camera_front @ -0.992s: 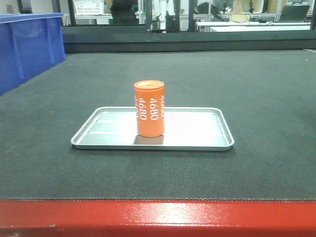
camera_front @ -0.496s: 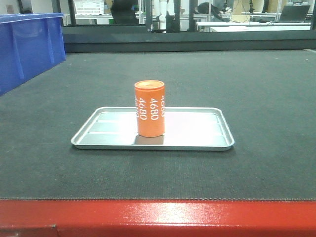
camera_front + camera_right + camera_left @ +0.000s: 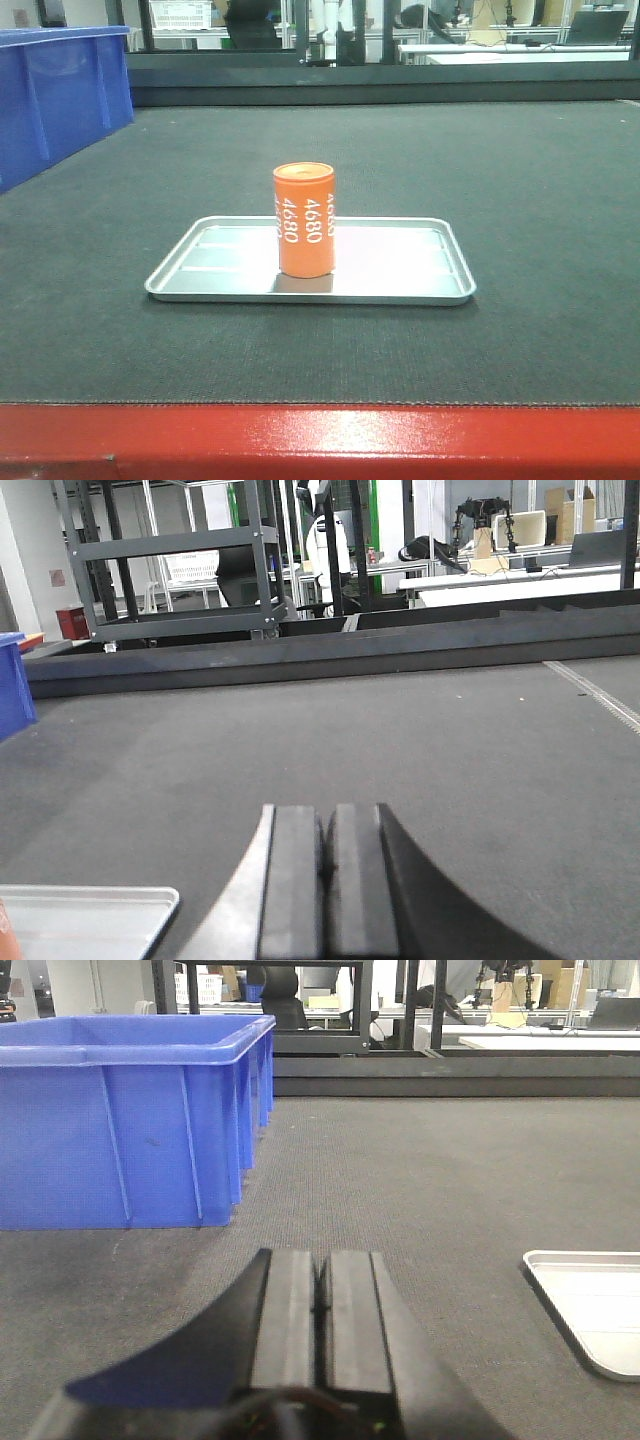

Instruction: Grab orange capacitor from left shelf to right conveyor

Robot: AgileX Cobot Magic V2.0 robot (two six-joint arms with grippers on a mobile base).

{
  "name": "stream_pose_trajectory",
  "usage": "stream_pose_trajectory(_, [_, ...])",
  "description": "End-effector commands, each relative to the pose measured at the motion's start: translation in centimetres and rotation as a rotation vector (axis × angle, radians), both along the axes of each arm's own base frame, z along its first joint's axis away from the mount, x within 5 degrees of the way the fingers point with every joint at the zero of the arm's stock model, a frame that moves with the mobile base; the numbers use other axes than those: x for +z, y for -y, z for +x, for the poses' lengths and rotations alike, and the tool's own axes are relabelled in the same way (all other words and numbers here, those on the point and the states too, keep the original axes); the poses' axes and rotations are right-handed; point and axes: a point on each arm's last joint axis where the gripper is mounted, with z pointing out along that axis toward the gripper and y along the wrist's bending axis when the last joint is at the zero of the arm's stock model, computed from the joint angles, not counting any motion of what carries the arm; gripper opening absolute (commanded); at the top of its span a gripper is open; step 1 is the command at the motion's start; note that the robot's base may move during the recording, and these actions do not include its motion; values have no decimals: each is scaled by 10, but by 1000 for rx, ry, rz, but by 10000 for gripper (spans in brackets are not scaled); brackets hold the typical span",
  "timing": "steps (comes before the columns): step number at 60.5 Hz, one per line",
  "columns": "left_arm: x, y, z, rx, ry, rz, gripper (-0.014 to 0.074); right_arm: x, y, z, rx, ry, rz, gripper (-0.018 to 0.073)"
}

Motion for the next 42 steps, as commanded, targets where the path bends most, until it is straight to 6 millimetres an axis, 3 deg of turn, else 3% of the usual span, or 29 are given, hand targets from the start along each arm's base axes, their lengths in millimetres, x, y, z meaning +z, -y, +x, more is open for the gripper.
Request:
stream_pose_trajectory(1, [10,0,0,-5,87,-15,-105,11,0,-4,-7,107,-28,51])
stream_pose_trajectory(26, [10,0,0,-5,87,-15,-105,-31,2,-12,-21,130,-16,51])
stream_pose_trajectory(42, [10,0,0,-5,87,-15,-105,-33,2,-11,-21,122,-19,51])
